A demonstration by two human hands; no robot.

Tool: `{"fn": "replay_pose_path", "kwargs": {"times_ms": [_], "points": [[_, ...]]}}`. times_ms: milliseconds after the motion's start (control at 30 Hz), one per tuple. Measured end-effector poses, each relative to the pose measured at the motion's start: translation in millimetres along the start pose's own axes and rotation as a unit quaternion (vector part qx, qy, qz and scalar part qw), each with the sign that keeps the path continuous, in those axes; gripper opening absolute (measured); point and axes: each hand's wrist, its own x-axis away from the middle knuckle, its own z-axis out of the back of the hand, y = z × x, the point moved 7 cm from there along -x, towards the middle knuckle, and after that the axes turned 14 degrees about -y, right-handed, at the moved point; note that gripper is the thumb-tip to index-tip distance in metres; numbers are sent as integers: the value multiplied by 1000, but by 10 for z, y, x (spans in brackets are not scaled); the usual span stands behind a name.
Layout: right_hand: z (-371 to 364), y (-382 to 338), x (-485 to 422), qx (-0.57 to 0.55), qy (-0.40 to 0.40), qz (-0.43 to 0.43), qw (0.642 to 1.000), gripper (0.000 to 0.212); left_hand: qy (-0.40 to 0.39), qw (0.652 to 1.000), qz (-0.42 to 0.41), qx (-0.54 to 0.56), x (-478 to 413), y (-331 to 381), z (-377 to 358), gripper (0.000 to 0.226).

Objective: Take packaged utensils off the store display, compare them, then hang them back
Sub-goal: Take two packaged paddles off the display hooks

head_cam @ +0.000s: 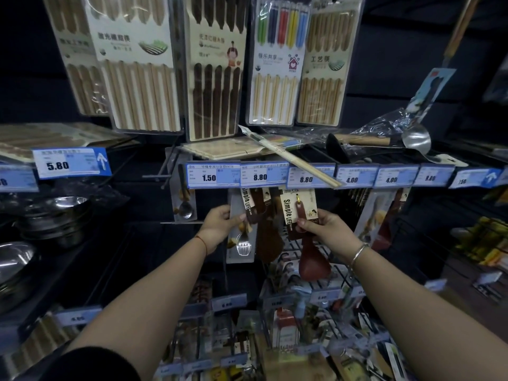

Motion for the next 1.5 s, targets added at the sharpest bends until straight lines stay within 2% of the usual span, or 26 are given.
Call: {"fn": "replay_pose_path", "kwargs": {"times_ms": [133, 233, 300, 367, 433, 567, 667, 733, 767, 867, 933, 1100, 1200, 1367, 1500], "points": [[-15, -57, 48, -1, 6, 5, 1000, 9, 66, 993, 24, -97, 4, 34, 53, 7], [-25, -86, 65, 6, 8, 9, 1000, 9, 122, 968, 38, -216, -41, 80, 156, 12], [-20, -87, 68, 8, 13, 9, 1000, 8, 157, 954, 30, -255, -77, 111, 222, 9], [-21, -76, 67, 9, 17, 12, 1000, 7, 176, 964, 36, -196, -108, 67, 263, 11], [-35, -54, 60, 5, 15, 13, 1000, 7, 184, 979, 44, -74, -105, -24, 254, 18], [-55, -19, 39, -12, 13, 13, 1000, 13, 174, 982, 0, 69, -68, -59, 115, 6], [-53, 0, 24, -18, 10, 13, 1000, 14, 125, 982, 2, 139, -52, -8, -42, 21], [-47, 15, 17, -19, 10, 13, 1000, 14, 80, 992, 14, 99, -75, 37, -152, 41], [-44, 23, 13, -20, 9, 13, 1000, 14, 68, 995, 8, 78, -88, 67, -196, 42], [-57, 42, 8, -28, 0, 14, 1000, 12, 57, 995, -25, 83, -91, 156, -267, 20], [-84, 59, 5, -43, -10, 10, 999, 10, 36, 994, -28, 100, -73, 180, -296, 15], [-182, 127, 22, -120, -30, 8, 992, 11, -3, 992, -20, 123, 101, 161, -333, 24], [-242, 124, 73, -167, -38, 23, 985, 10, -27, 992, -42, 119, 284, 250, -385, 18], [-332, 86, 185, -219, -62, 50, 973, 39, -50, 991, -64, 107, 584, 377, -493, 22], [-360, 74, 259, -249, -76, 58, 964, 30, -54, 992, -74, 91, 771, 433, -560, 21]]}}
